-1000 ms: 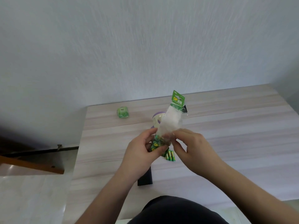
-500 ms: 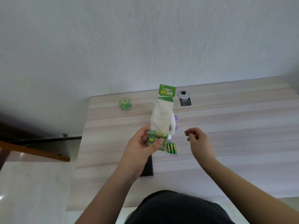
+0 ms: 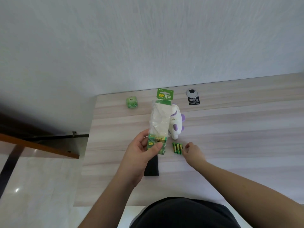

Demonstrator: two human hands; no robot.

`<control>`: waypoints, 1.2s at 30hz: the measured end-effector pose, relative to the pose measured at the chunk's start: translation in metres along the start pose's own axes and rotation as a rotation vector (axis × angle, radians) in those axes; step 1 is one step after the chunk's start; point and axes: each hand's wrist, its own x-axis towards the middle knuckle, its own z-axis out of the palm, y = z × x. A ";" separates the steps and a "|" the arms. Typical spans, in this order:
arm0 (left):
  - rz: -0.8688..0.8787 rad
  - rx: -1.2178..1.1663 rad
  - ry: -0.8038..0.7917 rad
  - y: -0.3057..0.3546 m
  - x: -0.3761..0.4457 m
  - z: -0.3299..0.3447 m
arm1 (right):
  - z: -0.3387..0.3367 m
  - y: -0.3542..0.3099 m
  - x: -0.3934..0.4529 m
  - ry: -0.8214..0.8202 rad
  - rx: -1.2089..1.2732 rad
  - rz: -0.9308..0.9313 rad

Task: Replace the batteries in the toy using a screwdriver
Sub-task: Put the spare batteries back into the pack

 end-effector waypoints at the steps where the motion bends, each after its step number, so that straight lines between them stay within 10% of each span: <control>1: -0.002 -0.004 0.007 0.000 -0.001 0.000 | 0.000 -0.002 0.002 0.003 -0.024 0.009; 11: -0.002 0.009 -0.010 0.003 -0.006 -0.003 | -0.008 -0.001 0.002 -0.001 -0.198 0.045; 24: 0.020 -0.016 -0.094 0.007 0.001 0.002 | -0.122 -0.065 -0.147 0.050 0.876 -0.505; 36: 0.090 -0.055 -0.170 0.018 0.000 0.010 | -0.151 -0.087 -0.199 0.139 0.936 -0.550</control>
